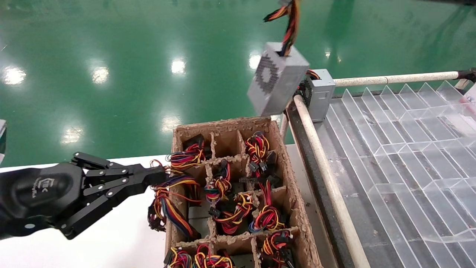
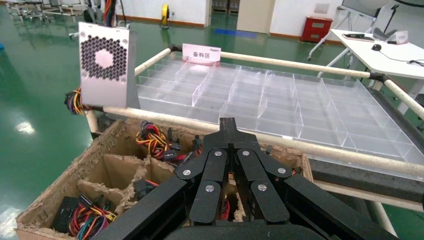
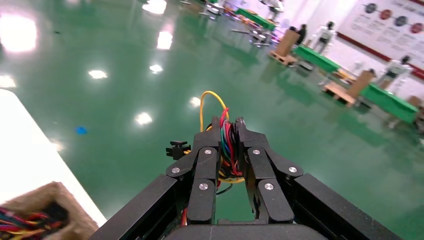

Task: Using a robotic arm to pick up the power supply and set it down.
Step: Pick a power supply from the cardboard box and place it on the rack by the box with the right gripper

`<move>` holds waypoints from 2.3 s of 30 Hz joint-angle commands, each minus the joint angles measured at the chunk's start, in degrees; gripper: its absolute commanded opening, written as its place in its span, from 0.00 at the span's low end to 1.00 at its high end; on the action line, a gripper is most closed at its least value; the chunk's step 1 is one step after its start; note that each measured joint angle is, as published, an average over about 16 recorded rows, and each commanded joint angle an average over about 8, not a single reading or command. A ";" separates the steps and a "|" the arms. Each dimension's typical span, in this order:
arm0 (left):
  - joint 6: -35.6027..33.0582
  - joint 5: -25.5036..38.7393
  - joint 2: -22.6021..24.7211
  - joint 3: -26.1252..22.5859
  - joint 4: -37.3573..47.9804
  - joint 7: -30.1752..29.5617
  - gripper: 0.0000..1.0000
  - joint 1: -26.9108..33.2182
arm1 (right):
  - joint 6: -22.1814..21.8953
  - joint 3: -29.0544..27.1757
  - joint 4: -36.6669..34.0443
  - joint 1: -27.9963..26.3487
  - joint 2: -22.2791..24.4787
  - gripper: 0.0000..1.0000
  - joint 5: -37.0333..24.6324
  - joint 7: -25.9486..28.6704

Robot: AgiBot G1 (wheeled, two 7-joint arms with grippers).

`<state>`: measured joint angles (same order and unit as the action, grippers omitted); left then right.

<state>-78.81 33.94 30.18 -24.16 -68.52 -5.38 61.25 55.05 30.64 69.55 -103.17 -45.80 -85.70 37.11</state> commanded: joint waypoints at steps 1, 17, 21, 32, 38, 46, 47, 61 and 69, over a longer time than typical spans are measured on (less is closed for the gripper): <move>0.00 0.00 0.00 0.00 0.00 0.00 0.00 0.00 | -0.27 -0.24 0.19 -0.51 0.86 0.00 -0.64 0.03; 0.00 0.00 0.00 0.00 0.00 0.00 0.00 0.00 | -2.66 1.20 -3.37 2.10 5.19 0.00 -7.54 3.11; 0.00 0.00 0.00 0.00 0.00 0.00 0.00 0.00 | -3.99 1.51 -5.50 3.10 4.87 0.00 -8.54 3.42; 0.00 0.00 0.00 0.00 0.00 0.00 0.00 0.00 | -6.01 1.89 -13.29 3.22 1.45 0.00 -8.50 -0.47; 0.00 0.00 0.00 0.00 0.00 0.00 0.00 0.00 | -6.35 2.05 -17.49 2.77 -1.24 0.00 -7.65 -3.55; 0.00 0.00 0.00 0.00 0.00 0.00 0.00 0.00 | -6.02 2.67 -22.05 2.67 -4.80 0.00 -6.86 -6.98; 0.00 0.00 0.00 0.00 0.00 0.00 0.00 0.00 | -5.91 2.83 -22.62 2.68 -5.25 0.00 -6.88 -7.36; 0.00 0.00 0.00 0.00 0.00 0.00 0.00 0.00 | -4.74 3.76 -29.37 1.18 -9.67 0.60 -6.59 -10.55; 0.00 0.00 0.00 0.00 0.00 0.00 0.00 0.00 | -4.22 3.71 -31.93 0.06 -11.07 1.00 -6.09 -11.68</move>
<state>-78.81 33.94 30.18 -24.16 -68.52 -5.38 61.25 50.88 34.38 37.92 -103.07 -56.75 -91.84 25.55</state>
